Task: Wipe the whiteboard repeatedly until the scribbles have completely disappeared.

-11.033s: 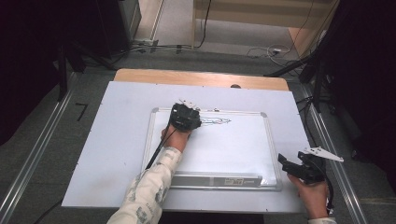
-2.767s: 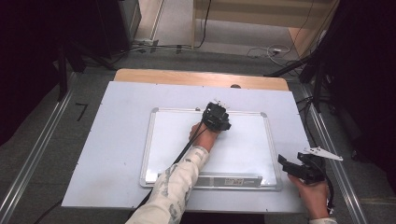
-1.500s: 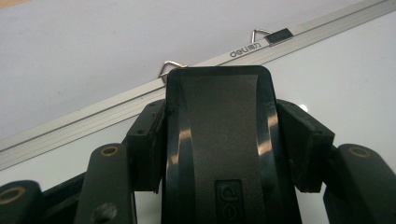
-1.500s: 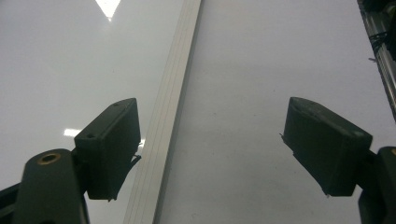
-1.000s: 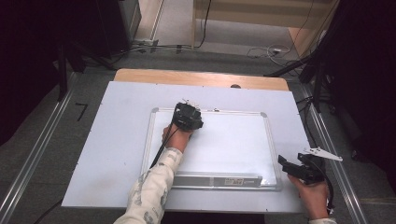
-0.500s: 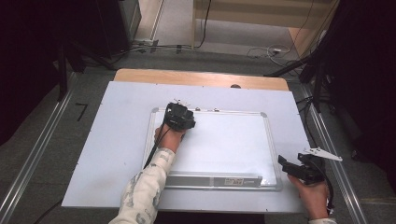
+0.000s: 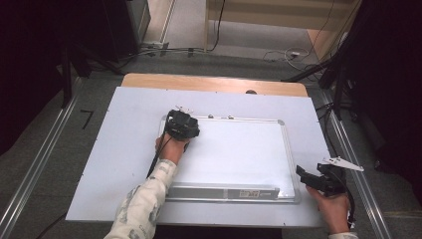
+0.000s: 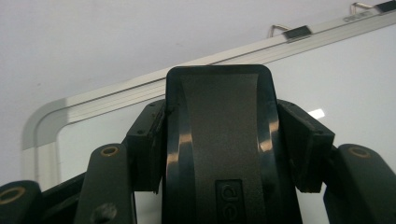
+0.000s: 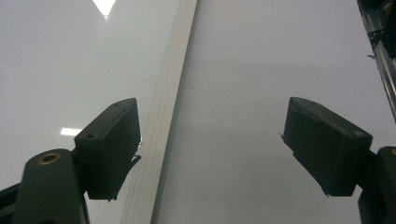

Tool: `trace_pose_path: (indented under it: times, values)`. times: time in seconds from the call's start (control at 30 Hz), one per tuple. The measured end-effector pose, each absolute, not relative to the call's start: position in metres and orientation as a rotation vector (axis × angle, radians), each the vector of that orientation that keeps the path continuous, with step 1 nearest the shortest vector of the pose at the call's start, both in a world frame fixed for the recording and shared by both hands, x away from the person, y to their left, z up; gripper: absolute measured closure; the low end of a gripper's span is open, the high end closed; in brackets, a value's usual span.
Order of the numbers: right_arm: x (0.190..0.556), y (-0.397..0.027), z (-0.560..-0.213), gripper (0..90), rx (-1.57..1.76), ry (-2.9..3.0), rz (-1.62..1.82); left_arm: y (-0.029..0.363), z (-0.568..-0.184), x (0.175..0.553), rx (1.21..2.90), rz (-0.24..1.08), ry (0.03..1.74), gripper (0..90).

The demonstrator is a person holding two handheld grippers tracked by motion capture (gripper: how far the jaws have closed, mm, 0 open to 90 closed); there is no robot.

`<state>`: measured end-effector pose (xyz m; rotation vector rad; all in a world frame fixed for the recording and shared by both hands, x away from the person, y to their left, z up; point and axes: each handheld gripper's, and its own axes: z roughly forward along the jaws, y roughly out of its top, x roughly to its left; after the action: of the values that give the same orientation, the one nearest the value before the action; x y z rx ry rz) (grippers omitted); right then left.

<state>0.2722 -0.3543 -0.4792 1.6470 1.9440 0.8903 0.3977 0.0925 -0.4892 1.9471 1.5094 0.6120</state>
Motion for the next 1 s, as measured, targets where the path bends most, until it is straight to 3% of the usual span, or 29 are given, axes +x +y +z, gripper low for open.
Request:
trace_pose_path:
  times: [1.0]
  values:
    - [0.274,-0.351,-0.479,17.5,1.646,1.948,0.887,0.129,-0.455,0.366,1.812,0.624,1.518,39.6]
